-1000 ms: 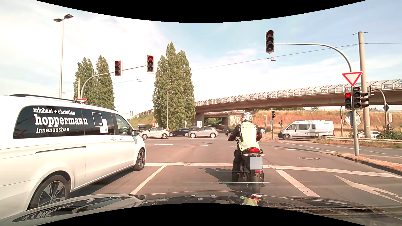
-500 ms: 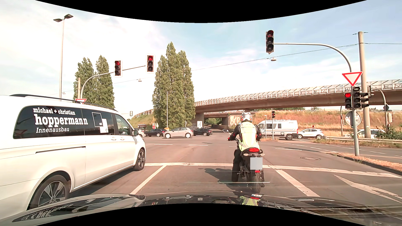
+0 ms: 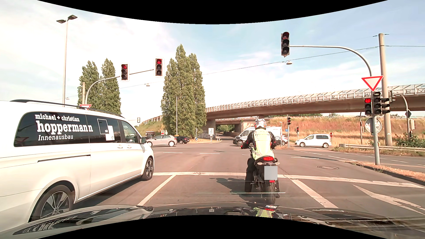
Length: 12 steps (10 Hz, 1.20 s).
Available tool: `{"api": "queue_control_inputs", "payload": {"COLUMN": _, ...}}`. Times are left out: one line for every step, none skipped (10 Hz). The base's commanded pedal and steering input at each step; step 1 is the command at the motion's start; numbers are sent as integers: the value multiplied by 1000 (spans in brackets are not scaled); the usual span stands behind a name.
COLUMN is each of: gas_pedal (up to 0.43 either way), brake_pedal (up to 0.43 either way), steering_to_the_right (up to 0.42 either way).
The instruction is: Follow the waypoints while adhering to traffic rules and regulations
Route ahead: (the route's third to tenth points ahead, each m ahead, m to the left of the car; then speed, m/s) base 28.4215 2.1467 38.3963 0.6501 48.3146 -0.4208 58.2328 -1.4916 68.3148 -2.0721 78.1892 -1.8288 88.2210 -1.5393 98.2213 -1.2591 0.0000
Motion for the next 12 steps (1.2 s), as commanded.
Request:
{"api": "queue_control_inputs", "payload": {"gas_pedal": 0, "brake_pedal": 0, "steering_to_the_right": 120}}
{"api": "queue_control_inputs", "payload": {"gas_pedal": 0, "brake_pedal": 0, "steering_to_the_right": 120}}
{"api": "queue_control_inputs", "payload": {"gas_pedal": 0, "brake_pedal": 0, "steering_to_the_right": 120}}
{"api": "queue_control_inputs", "payload": {"gas_pedal": 0, "brake_pedal": 0, "steering_to_the_right": 120}}
{"api": "queue_control_inputs", "payload": {"gas_pedal": 0, "brake_pedal": 0, "steering_to_the_right": 119}}
{"api": "queue_control_inputs", "payload": {"gas_pedal": 0, "brake_pedal": 0, "steering_to_the_right": 120}}
{"api": "queue_control_inputs", "payload": {"gas_pedal": 0, "brake_pedal": 0, "steering_to_the_right": 120}}
{"api": "queue_control_inputs", "payload": {"gas_pedal": 0, "brake_pedal": 0, "steering_to_the_right": 120}}
{"api": "queue_control_inputs", "payload": {"gas_pedal": 0, "brake_pedal": 0, "steering_to_the_right": 120}}
{"api": "queue_control_inputs", "payload": {"gas_pedal": 0, "brake_pedal": 0, "steering_to_the_right": 120}}
{"api": "queue_control_inputs", "payload": {"gas_pedal": 0, "brake_pedal": 0, "steering_to_the_right": 120}}
{"api": "queue_control_inputs", "payload": {"gas_pedal": 0, "brake_pedal": 0, "steering_to_the_right": 120}}
